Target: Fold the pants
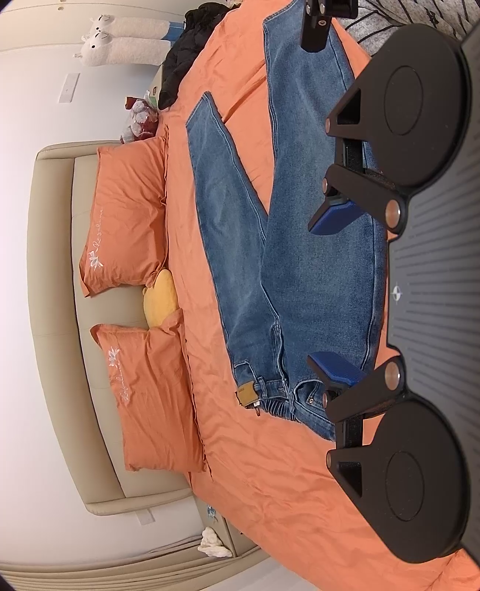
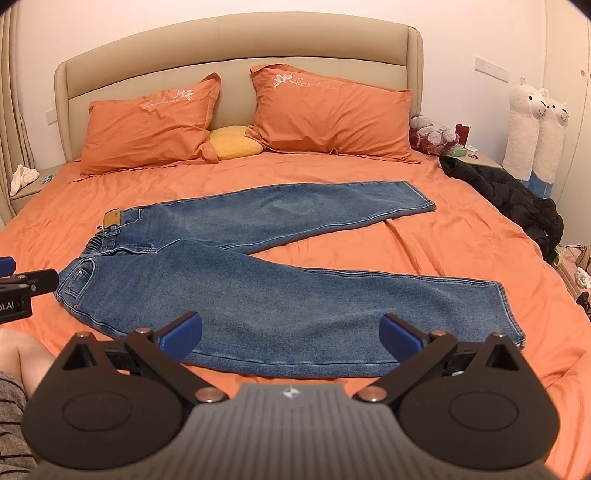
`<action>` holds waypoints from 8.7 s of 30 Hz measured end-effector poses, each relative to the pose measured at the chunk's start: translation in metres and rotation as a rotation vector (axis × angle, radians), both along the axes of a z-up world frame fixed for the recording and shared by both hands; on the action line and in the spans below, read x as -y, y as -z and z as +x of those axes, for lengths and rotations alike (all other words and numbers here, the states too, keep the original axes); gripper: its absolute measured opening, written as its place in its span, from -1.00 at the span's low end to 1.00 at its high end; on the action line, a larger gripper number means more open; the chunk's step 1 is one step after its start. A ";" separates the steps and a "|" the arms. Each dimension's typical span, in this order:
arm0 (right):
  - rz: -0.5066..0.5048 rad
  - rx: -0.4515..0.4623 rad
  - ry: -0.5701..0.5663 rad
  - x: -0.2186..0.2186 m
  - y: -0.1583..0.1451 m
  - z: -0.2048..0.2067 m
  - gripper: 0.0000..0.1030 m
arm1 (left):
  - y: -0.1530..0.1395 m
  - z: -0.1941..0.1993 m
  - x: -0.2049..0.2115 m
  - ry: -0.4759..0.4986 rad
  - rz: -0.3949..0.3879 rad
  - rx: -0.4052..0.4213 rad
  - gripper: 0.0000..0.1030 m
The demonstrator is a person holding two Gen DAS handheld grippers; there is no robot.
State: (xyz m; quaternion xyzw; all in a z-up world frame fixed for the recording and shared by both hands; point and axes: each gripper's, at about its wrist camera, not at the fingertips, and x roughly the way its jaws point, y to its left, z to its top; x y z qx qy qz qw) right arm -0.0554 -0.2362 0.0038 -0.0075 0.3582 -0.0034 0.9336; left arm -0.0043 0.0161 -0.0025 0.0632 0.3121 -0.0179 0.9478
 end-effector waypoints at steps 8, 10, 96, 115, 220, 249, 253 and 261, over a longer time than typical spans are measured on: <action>-0.006 -0.002 -0.011 -0.004 0.001 0.000 0.90 | 0.000 0.000 -0.001 -0.006 0.002 -0.001 0.65; -0.001 -0.006 -0.011 -0.003 0.001 0.001 0.90 | 0.000 0.000 -0.001 -0.005 0.002 0.000 0.65; -0.230 -0.394 -0.589 -0.028 0.143 0.200 -0.90 | 0.223 0.153 -0.062 0.854 0.984 -0.300 -0.51; -0.379 -0.568 -0.486 0.068 0.165 0.181 -0.14 | 0.139 0.199 -0.037 0.537 0.720 -0.346 -0.57; -0.890 -0.383 -0.071 0.162 0.201 0.634 -0.05 | 0.119 0.508 -0.115 0.168 0.332 -0.517 0.73; 0.094 -0.461 -0.548 -0.099 0.161 0.347 -0.25 | 0.052 0.331 -0.169 0.510 0.800 -0.459 0.65; 0.104 -0.396 -0.555 -0.128 0.182 0.338 -0.25 | 0.084 0.311 -0.157 0.584 0.836 -0.397 0.69; -0.049 -0.257 -0.622 -0.164 0.193 0.336 -0.26 | 0.144 0.301 -0.153 0.699 0.930 -0.341 0.75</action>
